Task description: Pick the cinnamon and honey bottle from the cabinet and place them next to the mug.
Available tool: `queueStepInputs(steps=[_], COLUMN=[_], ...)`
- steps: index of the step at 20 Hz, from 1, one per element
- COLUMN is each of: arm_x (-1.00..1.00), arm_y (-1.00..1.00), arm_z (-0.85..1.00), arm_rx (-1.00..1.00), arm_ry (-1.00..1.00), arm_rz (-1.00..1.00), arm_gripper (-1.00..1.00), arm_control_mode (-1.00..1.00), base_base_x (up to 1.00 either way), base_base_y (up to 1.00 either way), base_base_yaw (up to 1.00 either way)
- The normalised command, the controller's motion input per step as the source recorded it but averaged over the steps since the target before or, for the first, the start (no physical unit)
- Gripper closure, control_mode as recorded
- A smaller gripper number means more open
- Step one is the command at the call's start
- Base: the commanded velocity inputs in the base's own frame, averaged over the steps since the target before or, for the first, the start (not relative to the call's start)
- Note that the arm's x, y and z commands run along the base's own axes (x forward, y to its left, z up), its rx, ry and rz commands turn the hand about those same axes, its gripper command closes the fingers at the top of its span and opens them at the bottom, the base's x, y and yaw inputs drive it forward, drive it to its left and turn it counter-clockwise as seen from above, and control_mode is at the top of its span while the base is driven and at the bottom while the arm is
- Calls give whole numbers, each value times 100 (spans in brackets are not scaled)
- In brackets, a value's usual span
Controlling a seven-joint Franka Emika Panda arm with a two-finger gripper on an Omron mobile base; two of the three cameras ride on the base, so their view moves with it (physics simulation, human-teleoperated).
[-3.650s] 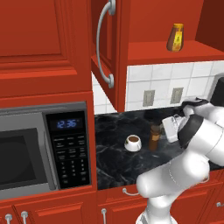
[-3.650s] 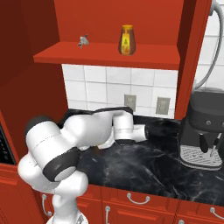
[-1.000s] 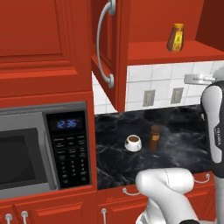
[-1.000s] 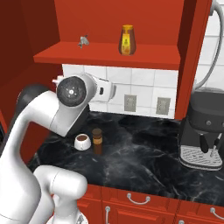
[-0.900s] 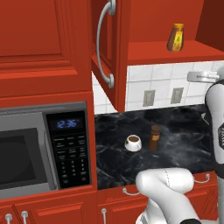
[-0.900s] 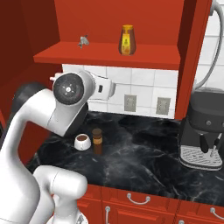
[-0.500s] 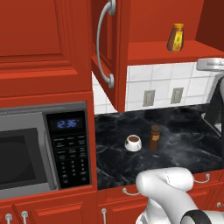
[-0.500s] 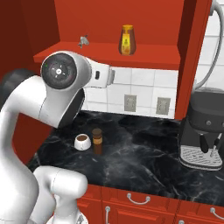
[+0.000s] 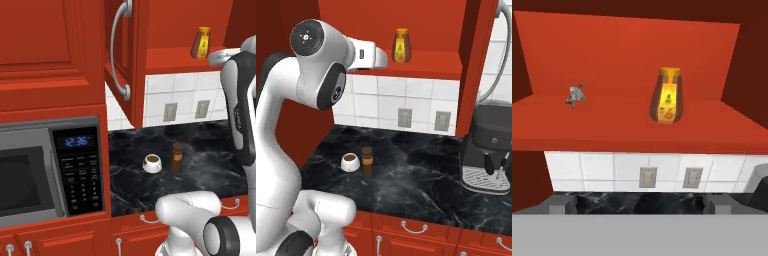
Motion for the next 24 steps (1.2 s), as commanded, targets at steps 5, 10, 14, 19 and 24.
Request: queueStepInputs(steps=[5,10,14,19,24], arm_x=[56,71,53,36,32], arm_y=[0,-4,-23,-32,-21], arm_z=[-2,0,0,7,15], arm_rx=[0,0,4,13,9], arm_ry=[-1,0,0,1,5], arm_rz=[-8,-11,-11,-3,0], arm_gripper=[-100,-100,-100,-100,-100], arm_control_mode=[-100,-100,-100,-100,-100], base_base_x=[0,0,0,0,0], base_base_y=[0,0,0,0,0], base_base_yaw=[0,0,0,0,0])
